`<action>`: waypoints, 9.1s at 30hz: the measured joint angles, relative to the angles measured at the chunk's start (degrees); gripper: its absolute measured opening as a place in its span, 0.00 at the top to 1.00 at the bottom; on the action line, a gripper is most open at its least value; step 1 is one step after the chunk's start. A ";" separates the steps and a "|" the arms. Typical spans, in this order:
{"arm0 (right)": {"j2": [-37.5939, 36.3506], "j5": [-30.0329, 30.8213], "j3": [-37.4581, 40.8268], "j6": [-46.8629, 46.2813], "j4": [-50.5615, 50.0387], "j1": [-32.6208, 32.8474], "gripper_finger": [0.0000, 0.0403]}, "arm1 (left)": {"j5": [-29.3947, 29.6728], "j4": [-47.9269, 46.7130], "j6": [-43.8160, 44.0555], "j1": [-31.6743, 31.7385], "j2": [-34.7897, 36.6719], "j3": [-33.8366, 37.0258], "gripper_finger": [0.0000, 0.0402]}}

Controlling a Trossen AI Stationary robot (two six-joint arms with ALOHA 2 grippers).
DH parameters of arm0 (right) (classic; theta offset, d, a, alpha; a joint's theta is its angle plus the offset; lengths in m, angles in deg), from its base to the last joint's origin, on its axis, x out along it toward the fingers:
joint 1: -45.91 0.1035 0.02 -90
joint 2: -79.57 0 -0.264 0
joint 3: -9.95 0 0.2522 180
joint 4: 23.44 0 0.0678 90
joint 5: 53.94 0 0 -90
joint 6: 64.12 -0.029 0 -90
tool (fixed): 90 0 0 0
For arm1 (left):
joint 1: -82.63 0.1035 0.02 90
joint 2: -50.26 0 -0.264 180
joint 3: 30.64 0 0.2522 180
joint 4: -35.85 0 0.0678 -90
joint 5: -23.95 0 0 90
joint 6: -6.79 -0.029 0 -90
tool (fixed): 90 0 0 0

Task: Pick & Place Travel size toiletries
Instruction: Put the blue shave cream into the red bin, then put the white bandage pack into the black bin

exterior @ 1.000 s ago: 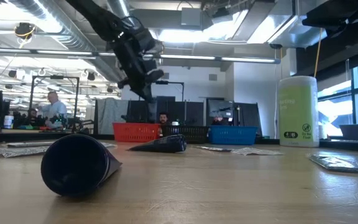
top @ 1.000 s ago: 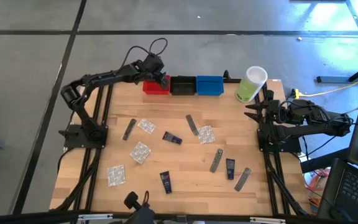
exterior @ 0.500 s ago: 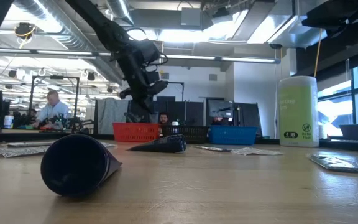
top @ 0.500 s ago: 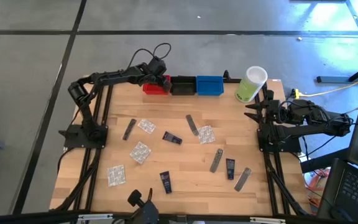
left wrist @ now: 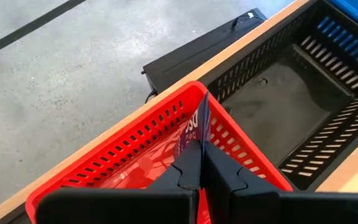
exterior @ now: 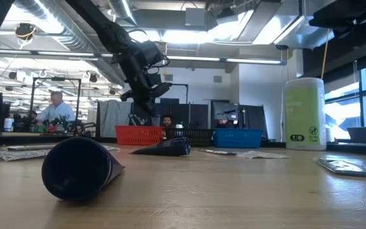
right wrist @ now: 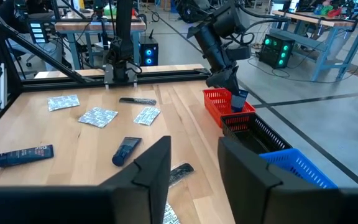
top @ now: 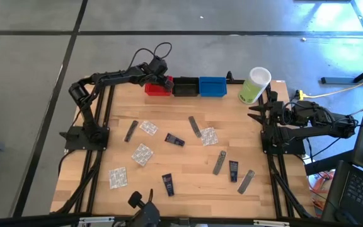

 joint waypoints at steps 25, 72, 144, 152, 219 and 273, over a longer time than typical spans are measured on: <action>0.00 -0.02 0.00 0.02 0.00 0.02 0.76 | -2.05 3.82 0.88 0.72 -0.05 2.19 0.87; -0.02 -0.01 0.00 0.00 0.00 0.00 0.59 | -5.48 -5.02 -3.10 -0.03 13.56 2.19 0.68; 0.00 -0.02 0.00 0.00 -0.02 0.00 0.65 | -5.68 -19.49 -7.29 -35.64 17.14 17.26 0.75; 0.00 -0.02 0.00 0.00 0.00 0.02 0.63 | -9.48 -19.87 -3.02 -35.06 17.14 18.95 0.75; -0.01 -0.01 0.00 0.01 0.00 0.01 0.61 | -2.32 -16.93 15.91 -56.04 5.07 19.04 0.65; 0.00 -0.01 0.00 0.00 0.00 0.01 0.66 | -1.82 -13.56 -14.39 -43.70 5.03 1.91 0.99</action>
